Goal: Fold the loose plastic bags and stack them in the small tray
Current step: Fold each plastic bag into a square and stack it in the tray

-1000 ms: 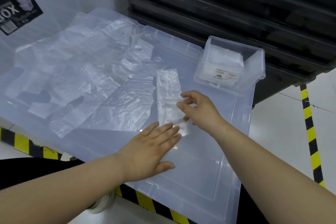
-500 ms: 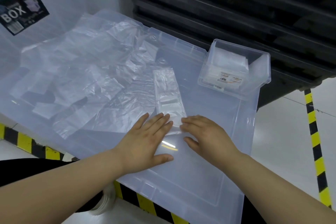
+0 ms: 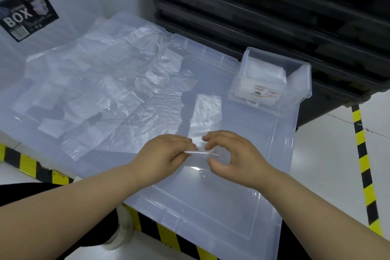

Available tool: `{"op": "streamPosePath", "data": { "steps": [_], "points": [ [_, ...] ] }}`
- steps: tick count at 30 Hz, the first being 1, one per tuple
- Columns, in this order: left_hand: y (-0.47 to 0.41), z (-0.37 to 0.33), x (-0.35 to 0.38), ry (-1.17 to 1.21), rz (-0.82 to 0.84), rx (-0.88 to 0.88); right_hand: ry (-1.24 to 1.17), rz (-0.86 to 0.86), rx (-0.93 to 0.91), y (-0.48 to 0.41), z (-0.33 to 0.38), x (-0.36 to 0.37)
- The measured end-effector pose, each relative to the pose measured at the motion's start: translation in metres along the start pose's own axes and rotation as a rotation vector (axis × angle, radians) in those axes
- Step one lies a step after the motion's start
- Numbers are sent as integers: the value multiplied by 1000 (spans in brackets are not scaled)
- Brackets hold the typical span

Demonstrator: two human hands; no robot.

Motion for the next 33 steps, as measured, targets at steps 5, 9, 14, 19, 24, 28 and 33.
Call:
{"op": "streamPosePath", "data": {
  "steps": [5, 9, 14, 19, 24, 28, 33],
  "points": [
    [-1, -6, -7, 329, 78, -389, 131, 108, 91, -1, -2, -4],
    [-8, -14, -10, 451, 36, -494, -34, -19, 231, -1, -3, 1],
    [-21, -24, -10, 680, -35, -732, -211, -77, 414, -8, -4, 4],
    [-22, -23, -8, 718, -51, -908, -275, -104, 524, -20, -6, 2],
    [-19, -25, -9, 560, 10, -881, -147, -7, 579, -31, -5, 6],
    [-16, -25, -12, -2, 34, -619, -104, 5, 590, -35, -4, 8],
    [-8, -18, 6, -401, -11, -136, -72, 14, 572, -35, -2, 8]
  ]
}}
Point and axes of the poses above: each hand's wrist, its own y-axis away from the middle knuckle, its own x-axis out of the palm, z = x × y, the point moved 1 cm from there along -y, towards the middle knuckle, and after that the axes turned 3 degrees about -z, right-handed, at the moved point
